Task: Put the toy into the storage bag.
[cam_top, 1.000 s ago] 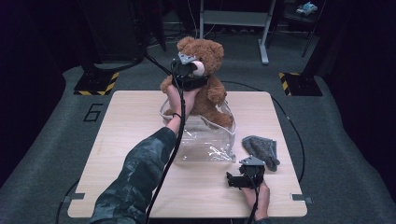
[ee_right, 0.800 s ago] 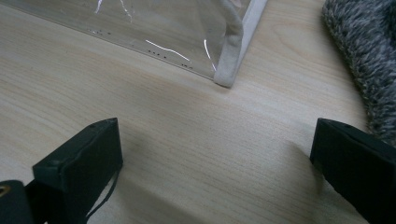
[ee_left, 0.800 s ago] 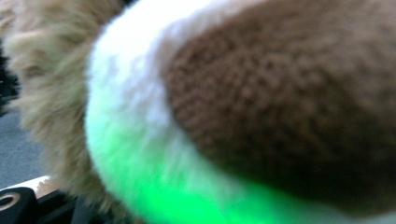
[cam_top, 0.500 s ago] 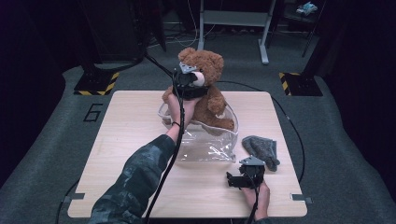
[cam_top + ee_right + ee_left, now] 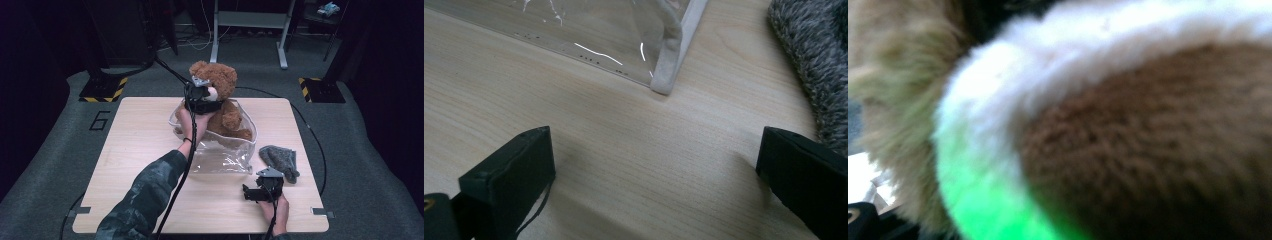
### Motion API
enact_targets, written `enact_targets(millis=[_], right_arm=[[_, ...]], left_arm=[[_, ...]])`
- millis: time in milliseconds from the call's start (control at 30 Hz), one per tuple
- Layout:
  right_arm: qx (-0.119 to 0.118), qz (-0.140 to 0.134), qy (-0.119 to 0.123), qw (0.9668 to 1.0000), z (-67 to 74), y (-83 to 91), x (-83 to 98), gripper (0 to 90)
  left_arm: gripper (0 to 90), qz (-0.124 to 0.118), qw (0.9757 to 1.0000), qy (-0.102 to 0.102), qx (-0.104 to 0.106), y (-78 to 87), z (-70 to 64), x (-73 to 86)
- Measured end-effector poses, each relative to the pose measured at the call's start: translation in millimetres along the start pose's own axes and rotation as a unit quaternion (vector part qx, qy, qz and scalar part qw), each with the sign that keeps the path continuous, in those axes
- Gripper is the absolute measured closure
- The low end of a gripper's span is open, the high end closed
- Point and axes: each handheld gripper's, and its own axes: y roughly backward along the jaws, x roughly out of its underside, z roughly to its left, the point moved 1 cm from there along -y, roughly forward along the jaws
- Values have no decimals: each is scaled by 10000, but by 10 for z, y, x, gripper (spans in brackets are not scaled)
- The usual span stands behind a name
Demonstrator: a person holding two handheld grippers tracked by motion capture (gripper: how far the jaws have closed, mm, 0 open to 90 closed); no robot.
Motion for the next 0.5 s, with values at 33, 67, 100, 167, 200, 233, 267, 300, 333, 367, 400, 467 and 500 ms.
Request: enact_targets(millis=[33, 67, 100, 167, 200, 233, 267, 300, 333, 367, 400, 467, 500], right_arm=[[0, 0, -2, 10000, 0, 0, 0, 16], [4, -1, 1, 10000, 0, 0, 0, 16], [5, -6, 6, 10000, -1, -1, 0, 16], [2, 0, -2, 10000, 1, 0, 0, 16], [6, 2, -1, 10000, 0, 0, 0, 16], [6, 2, -1, 10000, 0, 0, 0, 16], [5, 0, -3, 10000, 0, 0, 0, 16], [8, 0, -3, 10000, 0, -1, 0, 16], [6, 0, -6, 10000, 1, -1, 0, 16], [11, 0, -6, 10000, 0, -1, 0, 16], [13, -1, -7, 10000, -1, -1, 0, 16], [16, -1, -9, 10000, -1, 0, -1, 16], [15, -1, -8, 10000, -1, -1, -1, 16]], left_arm=[[369, 24, 10000, 26, 14, 6, -7, 11], [367, 70, 10000, 34, 16, 11, -8, 26], [364, 84, 10000, 40, 14, 16, -9, 36], [358, 122, 9999, 6, 19, 20, -4, 61], [355, 180, 9998, 10, 17, 10, 7, 89], [353, 180, 9998, 10, 17, 10, 7, 89], [353, 199, 9998, 22, 10, 1, 11, 103], [351, 240, 9997, 17, 11, -10, 18, 118], [349, 276, 9996, 41, 33, -30, 25, 136], [346, 313, 9995, 44, 21, -39, 27, 141], [338, 374, 9993, 15, 35, -53, 29, 145], [322, 437, 9990, 15, 51, -65, 31, 151], [305, 666, 9977, -97, 85, -94, 33, 154]])
